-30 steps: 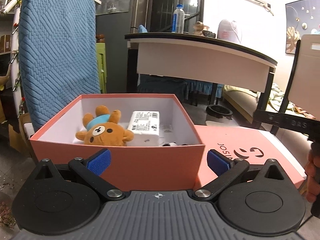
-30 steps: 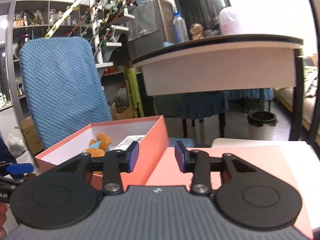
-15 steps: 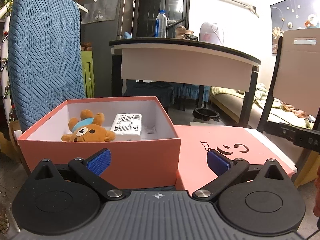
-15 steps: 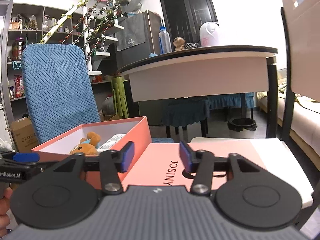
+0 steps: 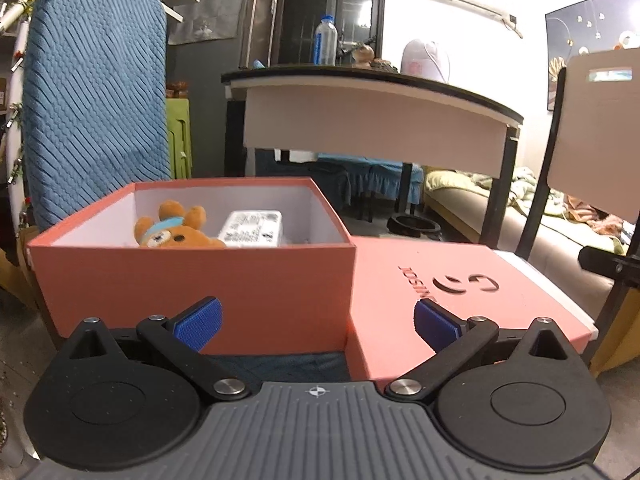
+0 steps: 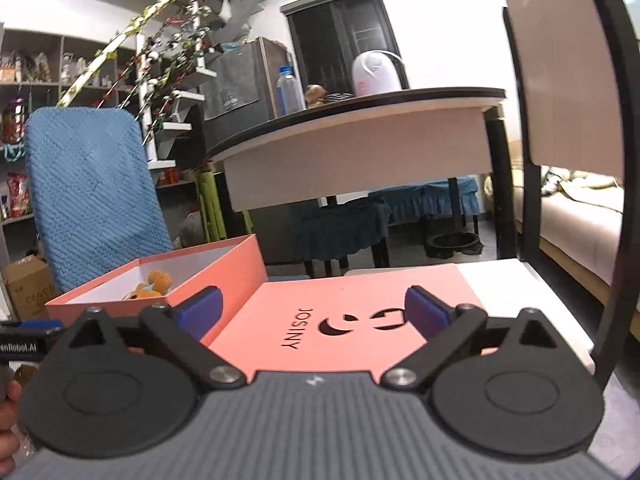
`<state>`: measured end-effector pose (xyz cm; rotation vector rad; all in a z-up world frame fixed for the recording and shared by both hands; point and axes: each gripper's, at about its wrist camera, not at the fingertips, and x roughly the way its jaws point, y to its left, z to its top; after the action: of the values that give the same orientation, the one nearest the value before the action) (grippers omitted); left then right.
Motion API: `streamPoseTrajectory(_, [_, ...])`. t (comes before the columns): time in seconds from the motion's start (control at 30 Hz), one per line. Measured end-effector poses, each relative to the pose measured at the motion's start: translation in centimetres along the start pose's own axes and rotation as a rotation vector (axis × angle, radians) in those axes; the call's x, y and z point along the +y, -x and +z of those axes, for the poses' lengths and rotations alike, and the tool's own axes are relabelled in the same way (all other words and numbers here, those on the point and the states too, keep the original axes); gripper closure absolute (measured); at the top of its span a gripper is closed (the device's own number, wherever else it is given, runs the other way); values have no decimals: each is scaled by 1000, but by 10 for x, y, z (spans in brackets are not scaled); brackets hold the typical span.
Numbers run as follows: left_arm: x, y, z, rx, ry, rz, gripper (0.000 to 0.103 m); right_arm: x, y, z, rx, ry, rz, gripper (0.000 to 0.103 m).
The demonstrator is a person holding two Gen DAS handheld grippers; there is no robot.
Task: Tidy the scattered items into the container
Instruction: 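Move the left gripper onto the pink lid edge and grasp it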
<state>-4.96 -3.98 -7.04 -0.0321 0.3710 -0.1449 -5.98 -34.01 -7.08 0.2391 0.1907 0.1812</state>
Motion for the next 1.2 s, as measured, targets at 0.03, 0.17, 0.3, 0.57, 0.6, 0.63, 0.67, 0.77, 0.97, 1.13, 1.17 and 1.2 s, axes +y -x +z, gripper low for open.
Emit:
streamPoseTrajectory(0.03, [-2, -4, -2, 8, 0, -10, 0, -6, 1, -1, -2, -14, -5, 4])
streamPoseTrajectory(0.17, [-11, -23, -8, 42, -8, -50, 0, -36, 6, -7, -17, -58, -48, 3])
streamPoseTrajectory(0.3, [-21, -46, -19, 86, -10, -78, 0, -68, 3, -15, -1, -102, -106, 0])
streamPoseTrajectory(0.57, [-33, -85, -38, 168, -9, -112, 0, -91, -18, -36, 73, -143, -94, 0])
streamPoseTrajectory(0.6, [-33, -89, -40, 176, -7, -120, 0, -94, -21, -39, 82, -148, -92, 0])
streamPoseTrajectory(0.63, [-34, -92, -41, 182, -4, -131, 0, -97, -23, -42, 91, -153, -91, 0])
streamPoseTrajectory(0.67, [-34, -95, -42, 186, 0, -151, 0, -100, -26, -44, 100, -158, -89, 0])
streamPoseTrajectory(0.77, [-35, -100, -42, 208, 5, -197, 0, -109, -34, -53, 128, -173, -85, 0])
streamPoseTrajectory(0.97, [-38, -96, -43, 220, 1, -206, 0, -119, -31, -61, 146, -209, -68, 0])
streamPoseTrajectory(1.13, [-37, -82, -45, 226, -2, -212, 0, -117, -23, -53, 148, -211, -67, 0])
streamPoseTrajectory(1.17, [-38, -78, -46, 229, -3, -213, 0, -116, -18, -54, 145, -212, -68, 0])
streamPoseTrajectory(1.2, [-38, -75, -46, 232, -4, -215, 0, -115, -14, -55, 142, -219, -67, 0])
